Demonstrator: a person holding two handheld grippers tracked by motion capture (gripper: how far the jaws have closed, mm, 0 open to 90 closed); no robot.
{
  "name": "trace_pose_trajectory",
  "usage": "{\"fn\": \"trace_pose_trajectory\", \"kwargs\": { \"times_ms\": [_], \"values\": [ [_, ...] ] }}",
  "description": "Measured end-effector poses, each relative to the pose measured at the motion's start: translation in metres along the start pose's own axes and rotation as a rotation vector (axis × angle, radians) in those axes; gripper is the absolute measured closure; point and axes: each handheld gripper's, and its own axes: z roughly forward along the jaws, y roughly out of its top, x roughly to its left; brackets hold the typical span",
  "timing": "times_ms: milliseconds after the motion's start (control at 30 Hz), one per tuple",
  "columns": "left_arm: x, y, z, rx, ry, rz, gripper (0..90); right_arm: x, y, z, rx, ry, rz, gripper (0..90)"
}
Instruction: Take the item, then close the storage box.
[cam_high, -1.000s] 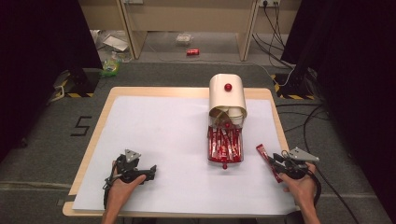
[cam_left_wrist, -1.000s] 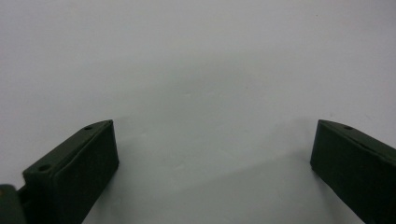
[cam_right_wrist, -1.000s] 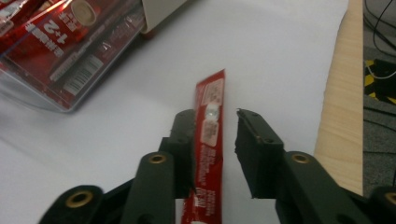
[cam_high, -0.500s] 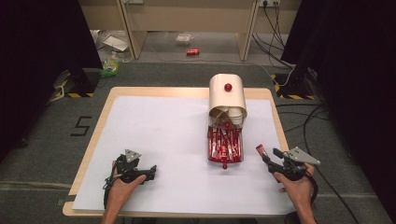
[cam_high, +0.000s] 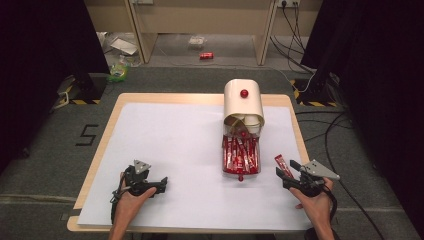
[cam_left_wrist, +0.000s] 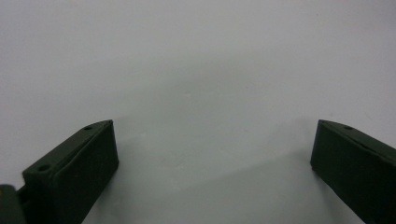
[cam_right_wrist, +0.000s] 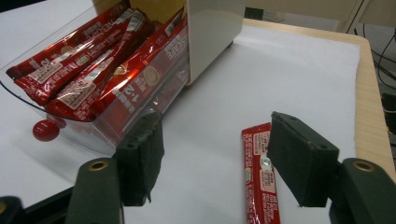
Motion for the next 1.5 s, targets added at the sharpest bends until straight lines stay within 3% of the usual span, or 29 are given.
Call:
{"fn": "trace_pose_trajectory", "kwargs": {
  "times_ms": [333,633,1500],
  "values": [
    [0.0,0.0,0.0,0.001,0.001,0.001,0.1,0.009,0.0,-0.007,-0.042,0.019,0.003,33.6],
    [0.0,0.0,0.0,0.0,0.001,0.001,0.1,0.022,-0.003,-0.009,-0.031,0.072,-0.014,33.6],
    [0.0,0.0,0.0,-0.001,0.001,0.0,0.1,0.043,-0.004,0.005,0.023,0.134,-0.097,31.2]
  ]
}}
